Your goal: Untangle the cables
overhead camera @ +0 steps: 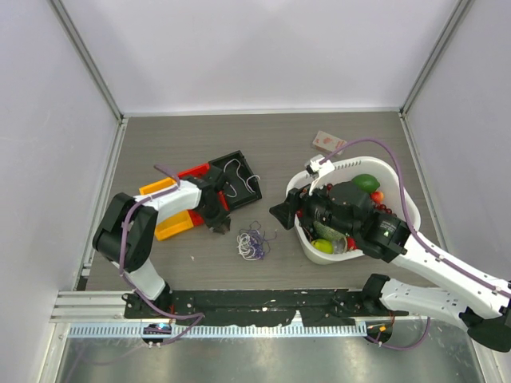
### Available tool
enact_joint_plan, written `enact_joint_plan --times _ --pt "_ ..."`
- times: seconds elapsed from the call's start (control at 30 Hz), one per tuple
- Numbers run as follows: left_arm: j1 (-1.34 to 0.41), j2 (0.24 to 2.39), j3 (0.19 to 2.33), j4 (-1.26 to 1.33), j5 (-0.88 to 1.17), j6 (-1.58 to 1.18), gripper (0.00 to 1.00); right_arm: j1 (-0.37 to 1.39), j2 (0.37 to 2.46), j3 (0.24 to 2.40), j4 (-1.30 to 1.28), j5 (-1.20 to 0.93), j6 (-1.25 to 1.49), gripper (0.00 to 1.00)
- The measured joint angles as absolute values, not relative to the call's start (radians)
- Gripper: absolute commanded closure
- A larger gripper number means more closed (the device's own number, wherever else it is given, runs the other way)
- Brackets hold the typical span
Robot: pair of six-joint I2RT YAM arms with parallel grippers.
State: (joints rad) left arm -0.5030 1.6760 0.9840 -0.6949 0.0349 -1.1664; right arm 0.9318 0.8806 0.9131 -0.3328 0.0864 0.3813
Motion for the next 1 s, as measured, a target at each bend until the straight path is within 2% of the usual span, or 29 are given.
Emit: enact_joint_plan --times 0.07,0.1,0.3,0.47,0.63,1.0 --pt "-0.503 1.675 0.982 -0.695 0.03 -1.173 0.97 0.932 0.881 0.913 -0.334 0.089 0.382 0.25" --pt "-0.503 1.673 0.981 -0.697 0.019 -1.17 1.0 0.932 0.881 0.913 -0.334 0.089 0.384 0.25" --pt "-0.503 1.598 1.002 -0.732 -0.01 -1.134 1.0 0.932 0.881 0.913 -0.334 0.089 0.385 0.25" --pt "-0.481 1.561 1.112 -0.743 -0.005 -1.053 1.0 0.932 0.886 0.913 -0.333 0.092 0.386 0.25" --pt "-0.426 1.625 1.237 -0.774 -0.015 -0.961 1.0 0.932 0.89 0.913 -0.333 0.092 0.391 0.25" --pt "-0.263 1.763 1.332 -0.843 -0.033 -0.846 1.0 0.932 0.868 0.913 -0.337 0.093 0.399 0.25"
